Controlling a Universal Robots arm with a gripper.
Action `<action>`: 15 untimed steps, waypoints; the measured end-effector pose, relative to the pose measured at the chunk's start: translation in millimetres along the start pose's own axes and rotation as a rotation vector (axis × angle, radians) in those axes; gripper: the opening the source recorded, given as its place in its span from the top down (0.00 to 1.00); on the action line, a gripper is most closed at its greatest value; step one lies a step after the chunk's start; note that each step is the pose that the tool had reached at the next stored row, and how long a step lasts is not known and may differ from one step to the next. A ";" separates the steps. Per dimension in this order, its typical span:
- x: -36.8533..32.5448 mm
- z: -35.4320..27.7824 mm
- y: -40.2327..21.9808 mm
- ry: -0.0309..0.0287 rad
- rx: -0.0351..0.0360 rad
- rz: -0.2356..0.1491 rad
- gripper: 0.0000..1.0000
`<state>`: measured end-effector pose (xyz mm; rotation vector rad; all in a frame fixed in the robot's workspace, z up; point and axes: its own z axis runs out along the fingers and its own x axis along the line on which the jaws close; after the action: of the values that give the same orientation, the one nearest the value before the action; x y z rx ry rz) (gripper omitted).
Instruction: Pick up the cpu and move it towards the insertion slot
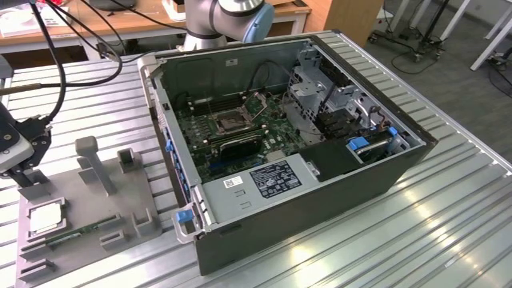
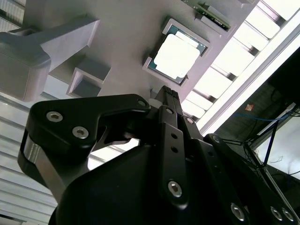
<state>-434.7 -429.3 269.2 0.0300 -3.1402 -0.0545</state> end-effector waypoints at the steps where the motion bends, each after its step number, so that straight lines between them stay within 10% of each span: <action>1: 0.2 0.0 0.0 0.0000 0.0000 0.000 0.89; 15: 2.6 -0.1 -5.3 0.0001 0.0001 0.000 0.89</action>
<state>-437.2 -434.7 269.1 0.0300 -3.1401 -0.0543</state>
